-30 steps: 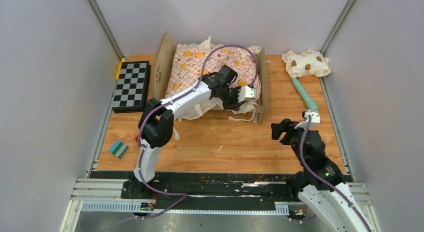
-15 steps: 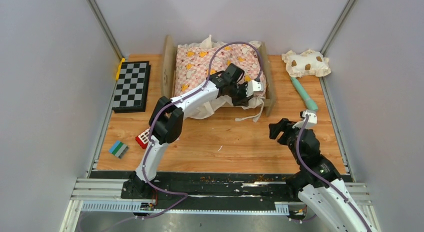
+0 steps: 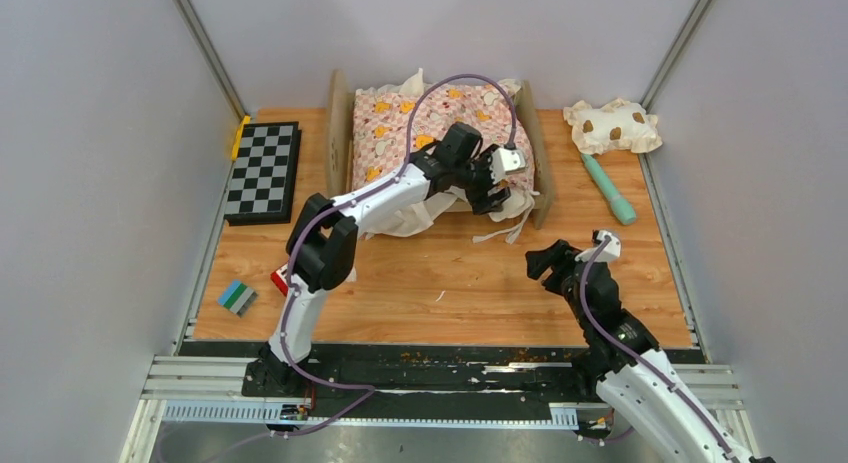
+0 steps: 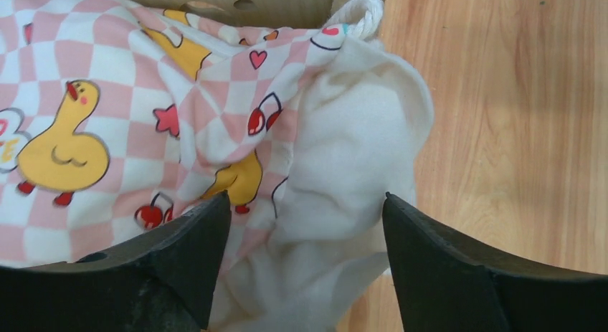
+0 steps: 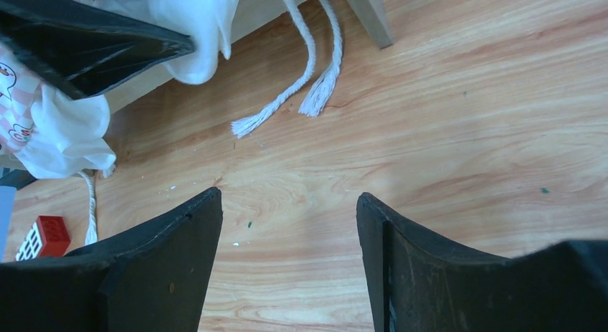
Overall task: Set up the pet bed
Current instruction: Cross the ropes on the bed frame.
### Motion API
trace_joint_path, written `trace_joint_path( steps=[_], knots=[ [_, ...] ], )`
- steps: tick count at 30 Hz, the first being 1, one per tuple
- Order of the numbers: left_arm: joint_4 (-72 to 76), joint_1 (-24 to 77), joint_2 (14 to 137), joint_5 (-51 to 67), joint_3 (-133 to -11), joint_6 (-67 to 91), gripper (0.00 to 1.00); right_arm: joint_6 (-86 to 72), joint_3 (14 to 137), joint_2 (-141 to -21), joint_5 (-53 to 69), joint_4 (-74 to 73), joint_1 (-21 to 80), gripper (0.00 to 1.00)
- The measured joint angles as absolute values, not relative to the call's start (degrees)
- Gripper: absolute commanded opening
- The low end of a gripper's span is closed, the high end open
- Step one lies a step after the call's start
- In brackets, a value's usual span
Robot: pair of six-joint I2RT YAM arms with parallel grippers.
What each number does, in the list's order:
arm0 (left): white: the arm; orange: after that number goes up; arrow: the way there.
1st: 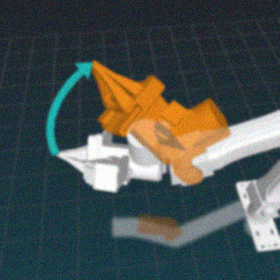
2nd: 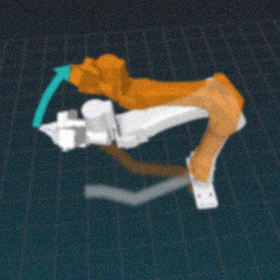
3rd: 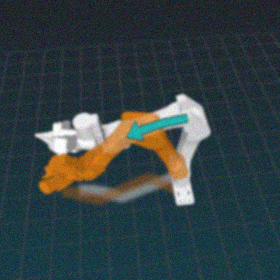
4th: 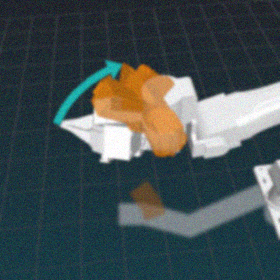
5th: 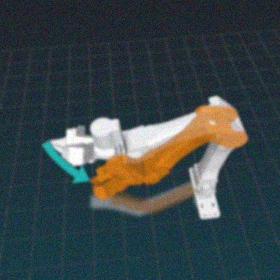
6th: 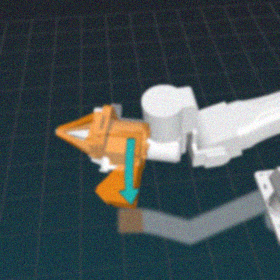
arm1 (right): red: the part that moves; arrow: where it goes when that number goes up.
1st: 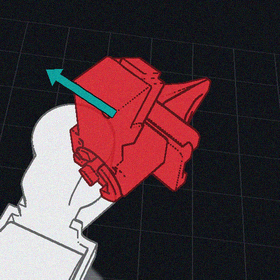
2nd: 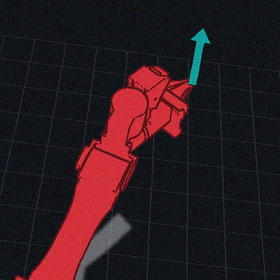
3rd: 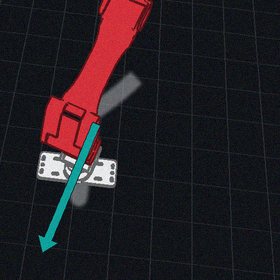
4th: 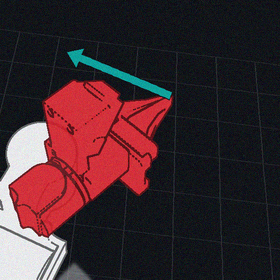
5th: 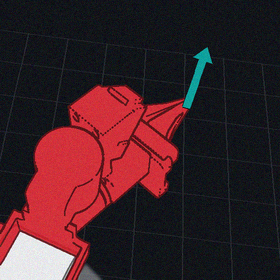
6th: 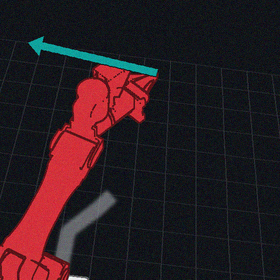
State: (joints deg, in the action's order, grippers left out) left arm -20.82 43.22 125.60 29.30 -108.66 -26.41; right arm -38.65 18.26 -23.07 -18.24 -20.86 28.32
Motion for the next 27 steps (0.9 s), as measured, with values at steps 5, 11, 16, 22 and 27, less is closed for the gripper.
trace_joint_path(
  steps=[5,11,16,22,27],
  knots=[
    [-19.6,43.2,117.7,26.3,-103.1,-24.2,1.00,-40.7,16.2,-28.6,-18.1,-14.4,28.3,0.70],
    [-16.4,43.2,104.6,23.4,-95.5,-18.7,1.00,-40.9,16.2,-43.0,-20.1,-4.6,28.3,0.70],
    [-11.7,43.2,89.5,21.5,-82.3,-10.1,1.00,-40.2,16.2,-56.0,-22.7,6.6,28.2,0.69],
    [-9.2,43.2,66.1,20.1,-62.3,-4.2,1.00,-39.5,18.2,-70.9,-23.9,19.6,26.3,0.65],
    [-12.8,43.2,54.3,18.2,-59.8,-4.7,1.00,-39.3,21.9,-80.6,-24.0,26.8,25.1,0.62]
  ],
)
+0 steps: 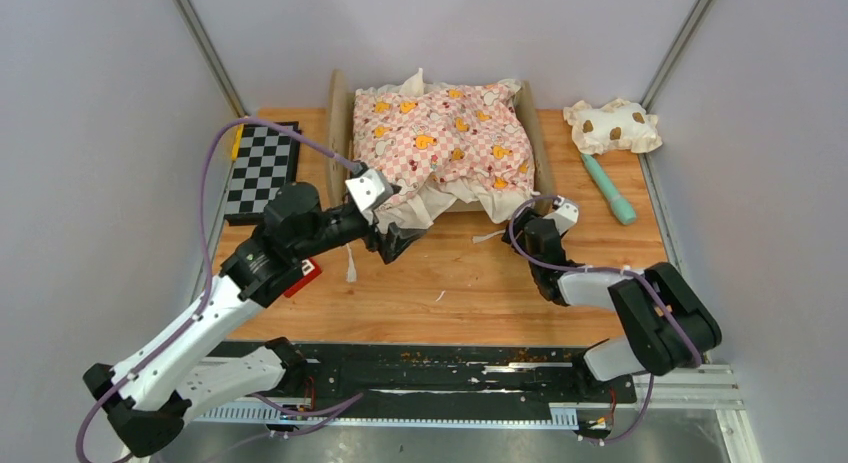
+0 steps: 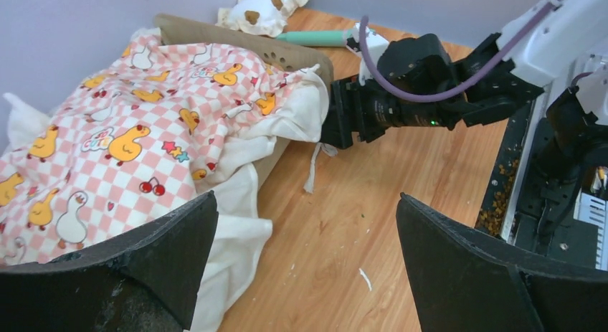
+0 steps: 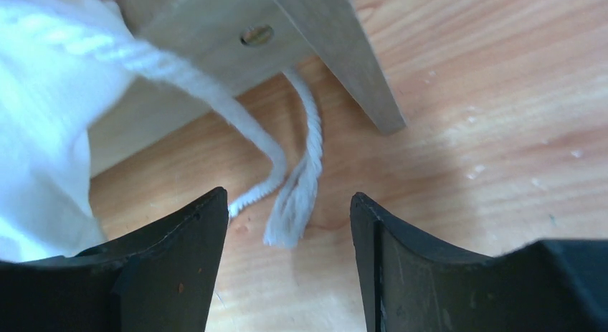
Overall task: Set up the pet bed
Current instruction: Cross the ropes on the bed frame.
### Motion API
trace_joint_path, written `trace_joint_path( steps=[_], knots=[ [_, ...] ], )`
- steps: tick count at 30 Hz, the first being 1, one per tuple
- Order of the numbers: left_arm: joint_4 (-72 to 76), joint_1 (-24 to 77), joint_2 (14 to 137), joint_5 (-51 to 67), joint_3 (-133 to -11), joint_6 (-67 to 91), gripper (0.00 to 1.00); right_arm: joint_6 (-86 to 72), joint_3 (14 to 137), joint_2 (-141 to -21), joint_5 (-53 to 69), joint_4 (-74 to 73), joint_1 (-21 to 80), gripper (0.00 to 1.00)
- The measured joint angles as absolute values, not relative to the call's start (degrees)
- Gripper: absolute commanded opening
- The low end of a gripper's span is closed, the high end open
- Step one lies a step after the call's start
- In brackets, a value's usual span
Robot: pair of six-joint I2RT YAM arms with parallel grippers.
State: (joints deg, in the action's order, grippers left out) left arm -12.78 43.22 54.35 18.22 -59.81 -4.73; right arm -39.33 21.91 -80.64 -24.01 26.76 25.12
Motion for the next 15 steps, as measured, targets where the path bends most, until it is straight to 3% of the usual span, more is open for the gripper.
trace_joint_path(
  steps=[6,15],
  knots=[
    [-17.2,43.2,47.9,15.9,-57.3,-8.1,1.00,-39.8,25.5,-88.6,-24.7,32.1,24.7,0.57],
    [-21.1,43.2,48.8,13.3,-53.7,-12.1,1.00,-43.2,30.2,-96.0,-29.3,33.9,24.5,0.56]
  ],
)
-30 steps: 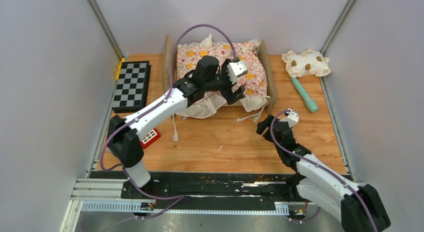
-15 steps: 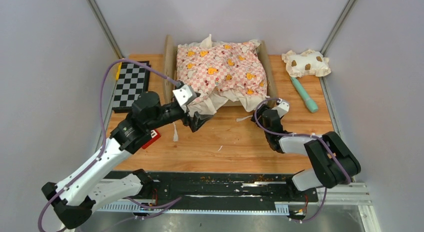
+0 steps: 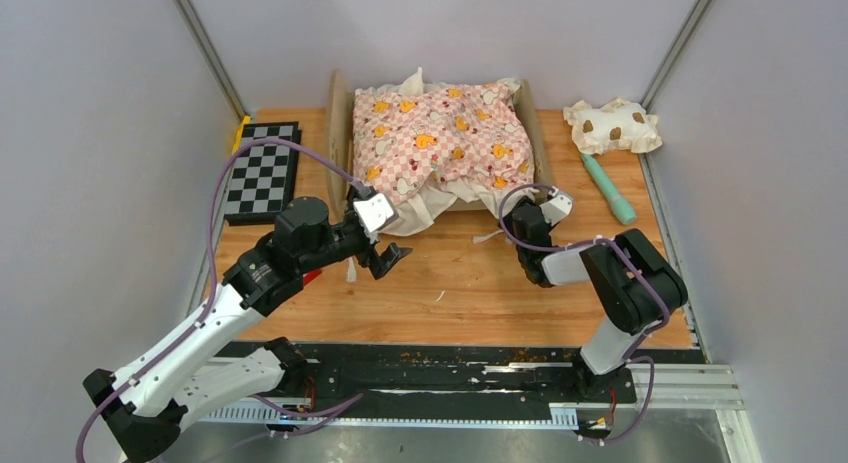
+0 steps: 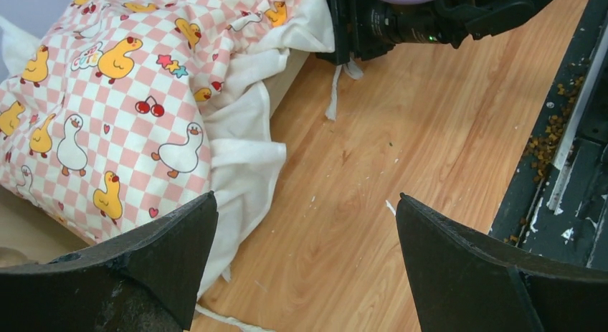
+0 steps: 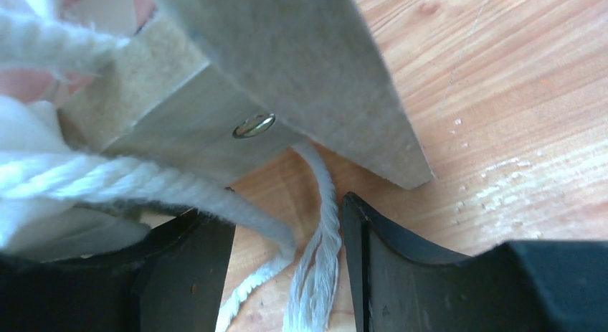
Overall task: Set up the pet bed
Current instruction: Cross the ropes on the bed frame.
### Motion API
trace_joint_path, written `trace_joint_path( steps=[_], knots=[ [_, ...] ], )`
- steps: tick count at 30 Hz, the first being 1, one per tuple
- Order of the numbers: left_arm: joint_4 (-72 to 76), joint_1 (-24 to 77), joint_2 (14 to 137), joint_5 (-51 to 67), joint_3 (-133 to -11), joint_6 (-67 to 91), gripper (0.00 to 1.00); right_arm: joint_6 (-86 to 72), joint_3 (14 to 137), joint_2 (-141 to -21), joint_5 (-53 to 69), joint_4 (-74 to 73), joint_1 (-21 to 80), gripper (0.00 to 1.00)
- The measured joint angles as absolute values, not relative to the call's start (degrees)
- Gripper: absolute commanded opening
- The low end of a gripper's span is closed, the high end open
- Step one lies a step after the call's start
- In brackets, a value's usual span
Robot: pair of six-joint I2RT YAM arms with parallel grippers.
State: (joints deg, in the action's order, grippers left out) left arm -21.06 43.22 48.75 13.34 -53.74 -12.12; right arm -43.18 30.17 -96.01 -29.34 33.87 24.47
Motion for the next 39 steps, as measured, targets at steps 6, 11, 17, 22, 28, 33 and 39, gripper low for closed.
trace_joint_path(
  steps=[6,11,17,22,28,33,39],
  knots=[
    [-20.8,43.2,48.5,12.8,-52.4,-12.9,1.00,-47.0,34.5,-98.6,-30.6,30.4,24.1,0.48],
    [-20.8,43.2,48.4,12.5,-52.1,-13.0,1.00,-51.1,35.4,-99.4,-31.3,29.2,23.9,0.32],
    [-20.8,43.2,48.2,12.5,-51.6,-12.9,1.00,-54.2,35.7,-99.7,-31.4,26.8,23.7,0.01],
    [-20.2,43.2,48.0,12.5,-50.6,-11.1,1.00,-55.0,34.0,-98.8,-30.4,27.9,23.6,0.00],
    [-15.4,43.2,47.1,12.4,-44.7,-2.4,1.00,-54.3,27.6,-90.8,-27.0,24.9,23.6,0.00],
    [-10.0,43.2,46.9,12.9,-37.7,5.8,0.99,-52.3,24.4,-82.2,-23.9,18.8,23.6,0.00],
    [-3.7,43.2,45.6,13.2,-33.5,11.5,0.97,-50.3,23.2,-70.3,-22.6,9.0,23.6,0.00]
  ],
)
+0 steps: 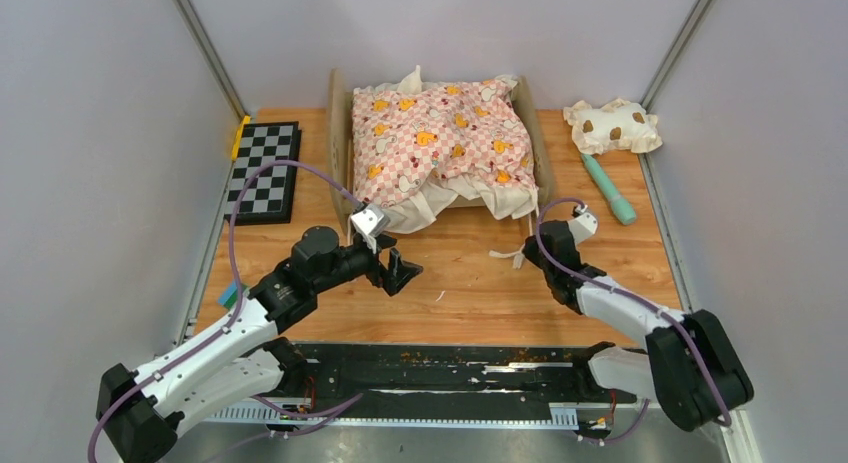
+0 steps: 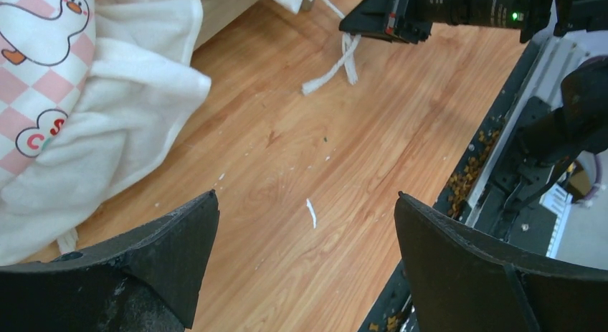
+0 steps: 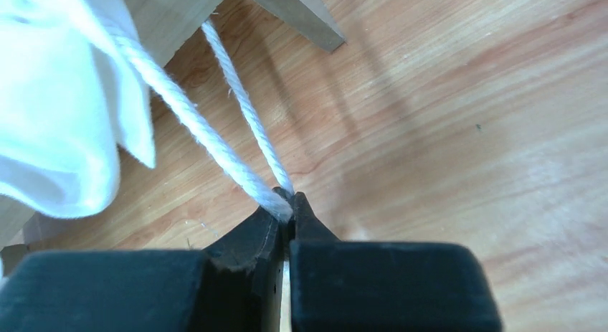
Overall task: Set up the pet bed
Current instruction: Cross the ropes on the bed frame.
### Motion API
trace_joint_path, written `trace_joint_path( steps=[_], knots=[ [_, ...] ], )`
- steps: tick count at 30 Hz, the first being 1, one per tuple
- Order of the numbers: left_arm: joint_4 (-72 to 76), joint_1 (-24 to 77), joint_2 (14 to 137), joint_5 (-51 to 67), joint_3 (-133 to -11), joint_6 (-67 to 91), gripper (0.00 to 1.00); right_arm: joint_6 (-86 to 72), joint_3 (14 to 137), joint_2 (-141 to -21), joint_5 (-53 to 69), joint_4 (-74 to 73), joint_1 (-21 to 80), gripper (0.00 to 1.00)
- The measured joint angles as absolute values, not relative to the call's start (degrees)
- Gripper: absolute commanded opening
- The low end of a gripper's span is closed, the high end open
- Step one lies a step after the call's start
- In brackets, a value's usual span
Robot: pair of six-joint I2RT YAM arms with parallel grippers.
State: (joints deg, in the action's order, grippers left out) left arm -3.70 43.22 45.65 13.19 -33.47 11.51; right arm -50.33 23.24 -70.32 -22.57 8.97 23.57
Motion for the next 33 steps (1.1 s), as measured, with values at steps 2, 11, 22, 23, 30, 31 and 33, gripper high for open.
trace_joint_path(
  steps=[2,11,22,23,30,31,33],
  knots=[
    [-1.0,43.2,45.8,13.5,-33.0,12.8,0.96,-50.3,23.2,-66.3,-22.6,4.9,23.6,0.00],
    [6.2,43.4,50.8,16.1,-32.5,16.4,0.95,-50.9,23.2,-57.5,-21.8,-8.9,23.2,0.40],
    [10.3,43.5,51.1,16.0,-29.4,17.9,0.98,-49.3,23.1,-49.3,-21.6,-16.8,21.7,0.41],
    [10.8,43.9,51.6,15.8,-29.4,17.9,0.99,-48.9,23.2,-48.8,-21.8,-17.4,21.3,0.41],
    [13.0,54.0,61.9,8.8,-31.7,17.8,0.89,-44.9,27.1,-44.9,-21.9,-23.9,19.0,0.41],
    [13.3,55.7,63.7,7.2,-32.3,18.2,0.88,-44.4,27.9,-43.9,-22.0,-24.8,18.9,0.41],
    [15.1,59.7,68.1,2.4,-33.8,20.7,0.84,-42.8,30.0,-40.4,-22.1,-27.2,18.9,0.41]
  ],
)
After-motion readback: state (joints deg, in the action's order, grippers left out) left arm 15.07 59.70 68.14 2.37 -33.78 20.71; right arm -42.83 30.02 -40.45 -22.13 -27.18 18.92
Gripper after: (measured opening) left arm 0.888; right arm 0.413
